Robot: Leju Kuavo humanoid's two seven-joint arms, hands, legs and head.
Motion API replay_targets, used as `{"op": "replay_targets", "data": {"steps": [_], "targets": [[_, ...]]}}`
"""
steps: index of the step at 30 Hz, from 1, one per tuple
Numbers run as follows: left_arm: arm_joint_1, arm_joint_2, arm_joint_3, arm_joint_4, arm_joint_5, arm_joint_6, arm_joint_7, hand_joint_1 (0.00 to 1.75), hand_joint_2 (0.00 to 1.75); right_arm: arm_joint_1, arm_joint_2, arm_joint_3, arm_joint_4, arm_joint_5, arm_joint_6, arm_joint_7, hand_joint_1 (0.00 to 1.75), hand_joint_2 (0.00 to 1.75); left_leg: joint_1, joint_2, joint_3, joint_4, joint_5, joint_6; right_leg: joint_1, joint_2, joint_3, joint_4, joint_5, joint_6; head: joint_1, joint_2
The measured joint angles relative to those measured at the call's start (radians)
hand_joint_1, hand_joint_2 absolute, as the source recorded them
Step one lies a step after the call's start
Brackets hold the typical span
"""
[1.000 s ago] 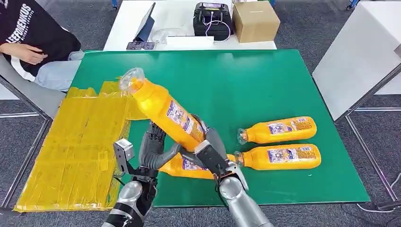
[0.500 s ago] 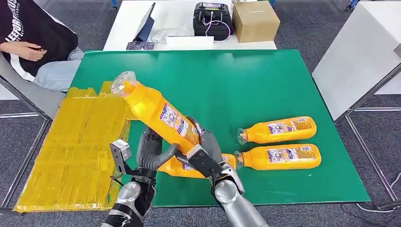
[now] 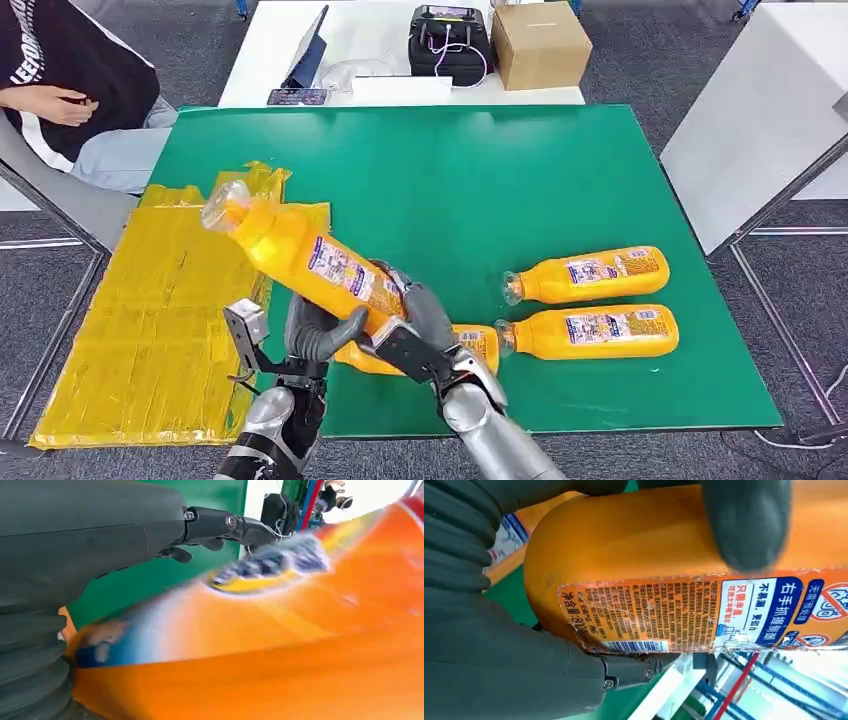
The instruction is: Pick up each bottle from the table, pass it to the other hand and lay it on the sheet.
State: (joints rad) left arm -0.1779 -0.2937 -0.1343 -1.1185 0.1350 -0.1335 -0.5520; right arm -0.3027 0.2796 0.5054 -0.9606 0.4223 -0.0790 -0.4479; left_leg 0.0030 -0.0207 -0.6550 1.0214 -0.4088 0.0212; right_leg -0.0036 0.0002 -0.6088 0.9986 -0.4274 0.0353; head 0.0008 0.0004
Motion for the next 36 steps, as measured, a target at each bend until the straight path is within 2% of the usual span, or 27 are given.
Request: {"op": "replay_targets", "data": {"steps": [17,18,19,36], "targets": [[-0.02,0.012,0.044,-0.073,0.029,0.008,0.003,0.0,1.75,-0.015,0.003,0.009,0.059,0.004,0.003,0.0,1.75,1.75,0.0,0.0,0.0,0.0,0.0,0.0,0.0,0.0,0.0,0.0,0.0,0.0,0.0,0.0],[-0.02,0.013,0.044,-0.076,0.03,0.01,0.003,0.75,1.75,-0.015,0.003,0.009,0.061,0.005,0.003,0.0,1.75,1.75,0.0,0.0,0.0,0.0,0.0,0.0,0.0,0.0,0.0,0.0,0.0,0.0,0.0,0.0],[-0.02,0.015,0.045,-0.079,0.03,0.011,0.003,1.75,1.75,-0.015,0.003,0.009,0.063,0.005,0.003,0.0,1.75,1.75,0.0,0.0,0.0,0.0,0.0,0.0,0.0,0.0,0.0,0.0,0.0,0.0,0.0,0.0],[-0.028,0.017,0.044,-0.088,-0.036,0.021,0.011,1.75,1.75,-0.018,0.003,0.007,0.073,0.006,-0.009,-0.01,1.75,1.75,0.0,0.0,0.0,0.0,0.0,0.0,0.0,0.0,0.0,0.0,0.0,0.0,0.0,0.0]]}}
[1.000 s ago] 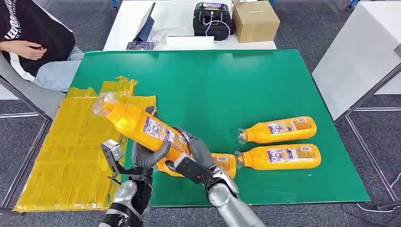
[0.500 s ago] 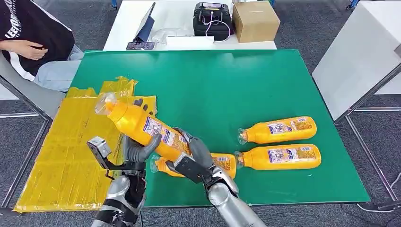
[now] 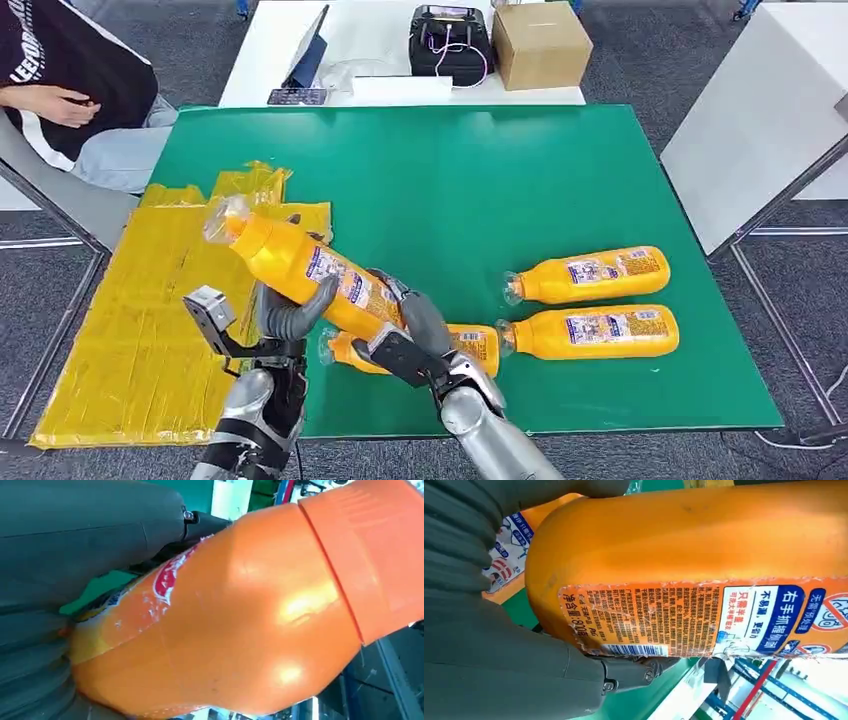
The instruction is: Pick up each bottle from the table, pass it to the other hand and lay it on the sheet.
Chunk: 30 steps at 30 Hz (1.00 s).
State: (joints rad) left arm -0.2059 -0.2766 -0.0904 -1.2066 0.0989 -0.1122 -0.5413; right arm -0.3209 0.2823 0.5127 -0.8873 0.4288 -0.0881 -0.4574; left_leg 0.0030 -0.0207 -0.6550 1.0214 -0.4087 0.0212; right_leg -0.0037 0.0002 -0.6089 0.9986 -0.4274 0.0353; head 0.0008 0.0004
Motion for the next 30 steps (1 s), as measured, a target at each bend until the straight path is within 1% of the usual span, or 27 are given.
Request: {"op": "replay_targets", "data": {"steps": [2,3,4,5,8,9,11,21,24,25,26,27,28,29,30], "targets": [[-0.004,0.0,-0.006,0.002,-0.014,0.001,-0.002,1.75,1.75,0.001,-0.001,-0.003,-0.006,-0.002,0.0,-0.002,1.75,1.75,0.0,0.0,0.0,0.0,0.0,0.0,0.0,0.0,0.0,0.0,0.0,0.0,0.0,0.0],[-0.006,0.0,-0.009,0.002,-0.019,0.005,-0.004,1.75,1.75,0.004,-0.002,-0.003,-0.014,-0.002,-0.001,-0.002,1.2,1.75,0.0,0.0,0.0,0.0,0.0,0.0,0.0,0.0,0.0,0.0,0.0,0.0,0.0,0.0],[-0.008,0.0,-0.011,0.003,-0.026,0.007,-0.006,1.75,1.75,0.007,-0.004,-0.004,-0.023,-0.002,-0.002,-0.002,0.0,1.75,0.0,0.0,0.0,0.0,0.0,0.0,0.0,0.0,0.0,0.0,0.0,0.0,0.0,0.0],[-0.011,0.0,-0.013,0.003,-0.029,0.007,-0.007,1.75,1.75,0.011,-0.006,-0.006,-0.035,-0.001,-0.003,-0.001,0.0,0.0,0.0,0.0,0.0,0.0,0.0,0.0,0.0,0.0,0.0,0.0,0.0,0.0,0.0,0.0],[-0.02,0.0,-0.019,0.002,-0.042,0.009,-0.005,1.75,1.75,0.02,-0.01,-0.006,-0.065,0.009,-0.023,-0.003,0.0,0.0,0.0,0.0,0.0,0.0,0.0,0.0,0.0,0.0,0.0,0.0,0.0,0.0,0.0,0.0],[-0.024,0.0,-0.021,0.002,-0.047,0.009,-0.004,1.75,1.75,0.028,-0.01,-0.006,-0.078,0.012,-0.032,-0.005,0.0,1.75,0.0,0.0,0.0,0.0,0.0,0.0,0.0,0.0,0.0,0.0,0.0,0.0,0.0,0.0],[-0.031,0.002,-0.024,0.0,-0.071,0.032,-0.004,1.75,1.75,0.043,-0.011,-0.006,-0.108,0.011,-0.04,-0.01,0.0,1.75,0.0,0.0,0.0,0.0,0.0,0.0,0.0,0.0,0.0,0.0,0.0,0.0,0.0,0.0],[-0.032,0.002,-0.024,-0.001,-0.075,0.036,-0.004,1.75,1.75,0.045,-0.011,-0.006,-0.112,0.01,-0.04,-0.01,0.0,1.75,0.0,0.0,0.0,0.0,0.0,0.0,0.0,0.0,0.0,0.0,0.0,0.0,0.0,0.0],[-0.037,0.003,-0.026,-0.006,-0.104,0.067,-0.005,1.75,1.75,0.053,-0.013,-0.007,-0.134,0.002,-0.041,-0.01,0.0,1.75,0.0,-0.001,0.0,0.0,0.0,0.0,0.0,0.0,0.0,0.0,0.0,0.0,0.0,0.0],[-0.059,0.01,-0.031,-0.023,-0.25,0.212,0.003,1.75,1.75,0.077,-0.021,-0.007,-0.202,-0.04,-0.026,-0.021,0.0,1.75,0.0,-0.001,-0.001,0.0,0.0,0.0,0.0,0.0,0.0,0.0,0.0,0.0,0.0,0.0],[-0.066,0.014,-0.032,-0.024,-0.301,0.26,0.013,1.75,1.75,0.082,-0.021,-0.007,-0.23,-0.055,-0.019,-0.024,0.0,1.75,0.0,0.0,0.0,0.0,0.0,0.0,0.0,0.0,0.0,0.0,0.0,0.0,0.0,0.0],[-0.086,0.027,-0.034,-0.025,-0.424,0.365,0.038,1.75,1.75,0.095,-0.022,-0.006,-0.305,-0.09,-0.005,-0.028,0.0,1.75,0.0,0.001,0.0,0.0,0.0,0.0,0.0,0.0,-0.001,0.0,0.0,0.0,0.0,0.0],[-0.135,0.053,-0.031,-0.026,-0.531,0.441,0.065,1.75,1.75,0.12,-0.033,-0.006,-0.416,-0.124,0.012,-0.023,0.0,1.75,0.0,0.0,0.0,0.0,0.0,0.0,0.0,0.0,-0.001,0.0,0.0,0.0,0.0,0.0],[-0.155,0.066,-0.028,-0.026,-0.547,0.445,0.069,1.75,1.75,0.131,-0.041,-0.005,-0.478,-0.127,0.018,-0.017,0.0,1.75,0.0,0.001,0.0,0.0,0.0,0.0,0.0,0.0,-0.001,0.0,0.0,0.0,0.0,0.0],[-0.171,0.078,-0.028,-0.025,-0.636,0.513,0.09,1.75,1.75,0.142,-0.048,-0.003,-0.523,-0.153,0.025,-0.027,0.0,1.75,0.0,0.0,-0.001,0.0,0.0,0.0,0.0,0.0,-0.001,0.0,0.0,0.0,0.0,0.0]]}}
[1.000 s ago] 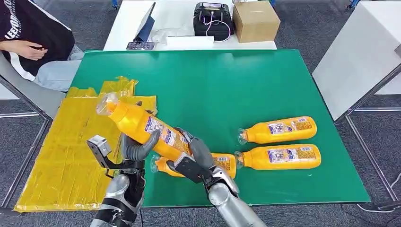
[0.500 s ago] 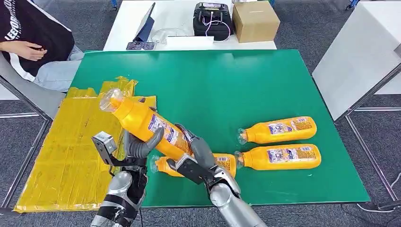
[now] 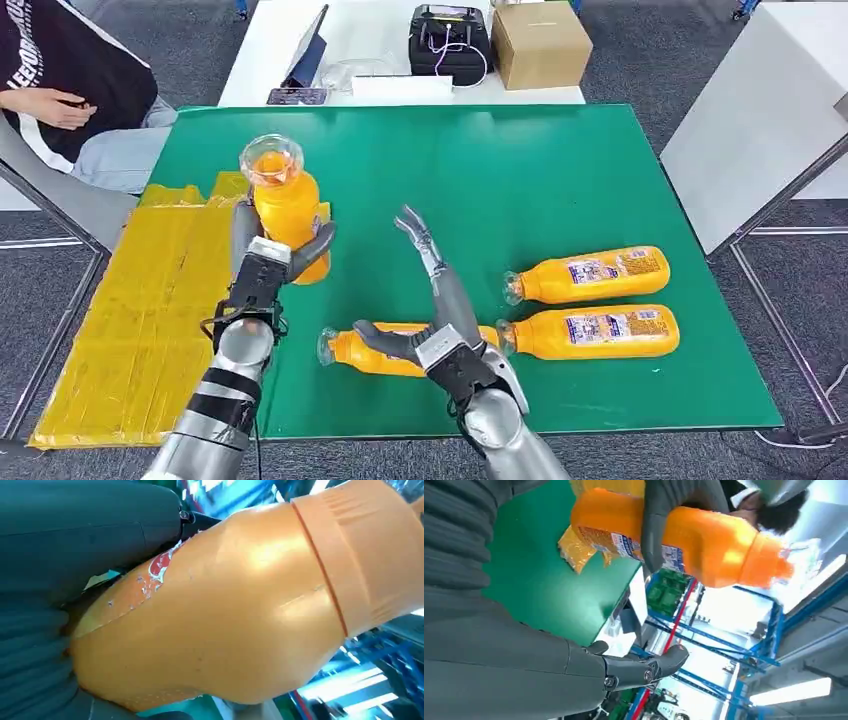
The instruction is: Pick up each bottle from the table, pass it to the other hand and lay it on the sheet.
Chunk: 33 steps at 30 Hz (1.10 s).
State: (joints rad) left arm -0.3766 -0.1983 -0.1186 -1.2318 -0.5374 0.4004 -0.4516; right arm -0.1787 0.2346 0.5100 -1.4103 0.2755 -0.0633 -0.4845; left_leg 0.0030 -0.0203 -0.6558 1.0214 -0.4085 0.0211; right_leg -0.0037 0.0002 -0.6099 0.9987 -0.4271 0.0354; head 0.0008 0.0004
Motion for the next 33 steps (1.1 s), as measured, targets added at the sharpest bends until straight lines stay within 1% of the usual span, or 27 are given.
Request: {"op": "replay_targets", "data": {"steps": [1,2,5,9,11,13,15,19,22,25,27,30,33], "targets": [[-0.017,0.016,-0.001,0.009,-0.177,0.107,0.059,1.75,1.75,0.005,-0.003,0.0,-0.021,-0.027,0.01,-0.018,0.0,1.75,0.0,0.0,0.0,0.0,0.0,0.0,0.0,0.0,0.0,0.0,0.0,0.0,0.0,0.0],[-0.039,0.031,-0.001,0.025,-0.311,0.161,0.106,1.75,1.75,0.01,-0.006,0.002,-0.041,-0.04,0.013,-0.025,0.0,1.75,0.0,0.0,0.0,0.0,0.0,0.0,0.0,0.0,0.0,0.0,0.0,0.0,0.0,0.0],[-0.115,0.094,0.014,0.1,-0.612,0.245,0.233,1.75,1.75,0.021,-0.021,0.007,-0.11,-0.06,0.01,-0.029,0.0,1.75,0.0,0.0,0.001,0.0,0.0,0.0,0.0,0.0,0.0,0.0,0.0,0.0,0.0,0.0],[-0.19,0.186,0.057,0.24,-0.887,0.288,0.371,1.75,1.75,0.036,-0.048,0.018,-0.192,-0.071,-0.026,-0.038,0.0,1.75,0.001,0.004,0.002,0.0,0.0,-0.001,0.001,0.002,0.0,0.001,0.0,0.0,0.0,0.0],[-0.194,0.242,0.049,0.284,-1.007,0.292,0.484,1.75,1.75,0.038,-0.063,0.022,-0.221,-0.068,-0.05,-0.042,0.0,1.75,0.001,0.006,0.002,0.0,0.0,-0.001,0.001,0.005,0.0,0.001,0.0,0.0,0.0,0.0],[-0.193,0.308,0.001,0.319,-1.024,0.292,0.604,1.75,1.75,0.037,-0.078,0.027,-0.239,-0.065,-0.068,-0.042,0.0,1.75,0.001,0.007,0.002,0.0,0.0,-0.001,0.001,0.006,-0.001,0.001,0.0,0.0,0.0,0.0],[-0.191,0.379,-0.11,0.337,-1.026,0.294,0.739,1.75,1.75,0.037,-0.093,0.033,-0.252,-0.065,-0.078,-0.042,0.0,1.75,0.002,0.007,0.001,0.0,0.0,-0.001,0.002,0.006,-0.001,0.001,0.0,-0.001,0.0,0.0],[-0.191,0.474,-0.287,0.363,-1.034,0.294,0.855,1.75,1.75,0.034,-0.116,0.047,-0.262,-0.065,-0.083,-0.042,0.0,1.75,0.001,0.005,0.0,0.0,0.0,-0.001,0.001,0.005,-0.001,0.001,0.0,-0.001,0.0,0.0],[-0.19,0.505,-0.373,0.394,-1.034,0.295,0.846,1.75,1.75,0.023,-0.127,0.055,-0.262,-0.067,-0.092,-0.032,0.0,1.75,0.001,0.005,0.0,0.0,0.0,-0.001,0.001,0.005,-0.001,0.001,0.0,-0.001,0.001,0.0],[-0.189,0.509,-0.404,0.447,-1.021,0.297,0.789,1.75,1.75,0.011,-0.134,0.067,-0.262,-0.066,-0.096,-0.017,0.0,1.75,0.001,0.005,0.0,0.0,0.0,-0.001,0.0,0.005,-0.001,0.001,0.0,0.0,0.0,0.0],[-0.175,0.509,-0.394,0.46,-1.026,0.297,0.73,1.75,1.75,0.009,-0.139,0.074,-0.261,-0.062,-0.099,-0.011,0.0,1.75,0.001,0.005,0.001,0.0,0.0,-0.001,0.0,0.005,-0.001,0.001,0.0,0.0,0.0,0.0],[-0.145,0.5,-0.346,0.462,-1.021,0.297,0.625,1.75,1.75,0.006,-0.143,0.081,-0.261,-0.057,-0.108,-0.002,0.0,1.75,0.001,0.005,0.001,0.0,0.0,-0.001,0.0,0.005,-0.001,0.001,0.0,0.0,0.0,0.0],[-0.126,0.483,-0.298,0.465,-1.018,0.298,0.582,1.75,1.75,0.002,-0.147,0.089,-0.256,-0.054,-0.111,0.001,0.0,1.75,0.001,0.005,0.0,0.0,0.0,-0.001,0.001,0.005,-0.001,0.001,0.0,-0.001,0.0,0.0]]}}
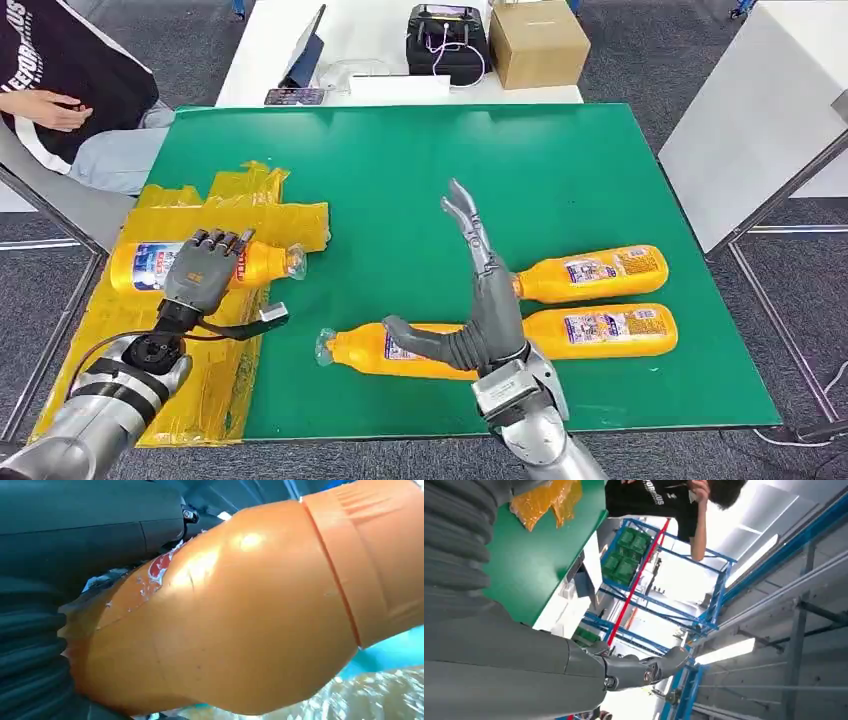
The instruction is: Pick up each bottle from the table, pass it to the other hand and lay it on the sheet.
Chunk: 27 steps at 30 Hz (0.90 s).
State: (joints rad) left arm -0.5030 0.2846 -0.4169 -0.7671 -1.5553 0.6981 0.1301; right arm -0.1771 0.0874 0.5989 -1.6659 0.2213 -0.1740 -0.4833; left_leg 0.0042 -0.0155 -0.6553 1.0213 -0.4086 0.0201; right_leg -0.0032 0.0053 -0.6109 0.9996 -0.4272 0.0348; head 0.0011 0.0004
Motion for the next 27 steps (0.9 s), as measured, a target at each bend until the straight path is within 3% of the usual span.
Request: {"op": "replay_targets", "data": {"steps": [1,2,3,7,11,16,27], "targets": [[0.004,-0.003,0.009,0.0,0.0,0.0,-0.005,1.75,1.75,0.0,0.0,0.002,0.0,0.0,0.0,0.0,0.0,1.75,0.0,0.0,0.0,0.0,0.0,0.0,0.0,0.0,0.0,0.0,0.0,0.0,0.0,0.0],[0.008,-0.006,0.022,0.0,0.003,0.0,-0.021,1.31,1.75,0.0,-0.001,0.004,0.0,0.001,0.0,0.002,0.0,1.75,0.0,0.0,0.0,0.0,0.0,0.0,0.0,0.0,0.0,0.0,0.0,0.0,0.0,0.0],[0.012,-0.013,0.036,0.0,0.003,0.0,-0.043,0.0,1.75,-0.001,-0.001,0.005,0.002,0.003,0.0,0.003,0.0,1.75,0.0,0.0,0.0,0.0,0.0,0.0,0.0,0.0,0.0,0.0,0.0,0.0,0.0,0.0],[0.029,-0.054,0.128,0.005,-0.006,0.001,-0.127,0.0,1.75,-0.005,0.0,0.013,0.011,0.015,0.0,0.014,0.0,1.75,0.0,0.0,0.0,0.0,0.0,0.0,0.0,0.0,0.0,0.0,0.0,0.0,0.0,0.0],[0.02,-0.087,0.212,0.039,-0.006,0.002,-0.135,0.0,1.75,-0.009,0.002,0.017,0.02,0.024,-0.001,0.02,0.0,1.75,0.0,0.0,0.0,0.0,0.0,0.0,0.0,0.0,0.0,0.0,0.0,0.0,0.0,0.0],[-0.043,-0.096,0.19,0.172,0.053,-0.011,-0.06,0.0,1.75,-0.024,0.004,0.021,0.031,0.03,-0.001,0.029,0.0,1.75,0.0,-0.001,0.001,0.0,0.0,0.0,0.0,0.0,0.001,0.0,0.0,0.0,0.0,0.0],[-0.146,-0.111,0.167,0.339,-0.008,-0.171,-0.054,0.0,1.75,-0.039,0.01,0.023,0.045,0.038,0.002,0.035,0.0,1.75,0.0,-0.001,0.003,0.0,0.0,0.0,0.0,-0.001,0.004,0.0,0.0,0.0,0.0,0.0]]}}
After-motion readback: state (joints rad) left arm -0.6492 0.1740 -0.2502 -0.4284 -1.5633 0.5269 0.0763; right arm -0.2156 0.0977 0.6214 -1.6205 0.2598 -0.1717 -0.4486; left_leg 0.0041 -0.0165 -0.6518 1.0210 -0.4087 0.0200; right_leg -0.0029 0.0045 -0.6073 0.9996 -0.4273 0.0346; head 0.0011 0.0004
